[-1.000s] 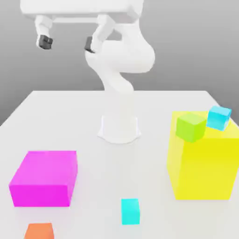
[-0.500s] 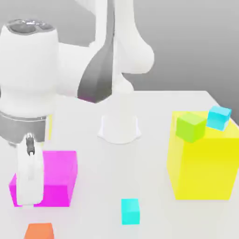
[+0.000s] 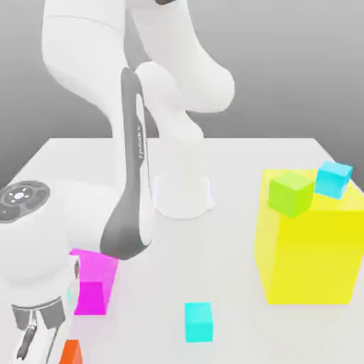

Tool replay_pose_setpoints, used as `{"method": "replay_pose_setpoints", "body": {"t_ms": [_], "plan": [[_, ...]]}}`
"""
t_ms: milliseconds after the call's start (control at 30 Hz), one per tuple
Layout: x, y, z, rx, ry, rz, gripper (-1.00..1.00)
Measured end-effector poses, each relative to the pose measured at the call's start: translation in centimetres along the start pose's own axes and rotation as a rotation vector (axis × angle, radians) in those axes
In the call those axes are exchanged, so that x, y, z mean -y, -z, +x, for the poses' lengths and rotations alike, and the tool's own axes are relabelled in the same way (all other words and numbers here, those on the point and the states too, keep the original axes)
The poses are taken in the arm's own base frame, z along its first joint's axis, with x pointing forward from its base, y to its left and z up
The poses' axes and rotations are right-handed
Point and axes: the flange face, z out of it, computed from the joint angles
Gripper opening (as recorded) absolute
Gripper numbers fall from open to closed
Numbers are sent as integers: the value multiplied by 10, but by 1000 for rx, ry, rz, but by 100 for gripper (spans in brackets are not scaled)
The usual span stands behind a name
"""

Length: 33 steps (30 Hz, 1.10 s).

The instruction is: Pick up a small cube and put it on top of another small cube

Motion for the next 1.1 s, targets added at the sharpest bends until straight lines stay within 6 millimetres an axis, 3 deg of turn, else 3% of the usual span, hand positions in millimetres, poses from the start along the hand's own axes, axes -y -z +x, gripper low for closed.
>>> {"method": "replay_pose_setpoints", "body": {"t_ms": [133, 200, 367, 533, 600, 767, 800, 1000, 1100], "plan": [[1, 44, 0, 1, -2, 1, -100], [-13, 65, -12, 2, 22, -3, -100], [-92, 92, -65, 6, 138, -11, -100], [-183, 109, -100, 3, 265, -7, -100], [-211, 108, -106, 1, 302, -2, -100], [-211, 61, -99, 1, 285, 1, -100], [-212, 52, -99, 1, 286, 0, 100], [-212, 48, -98, 0, 286, -1, 100], [-210, 68, -99, -1, 284, 1, 100]]}}
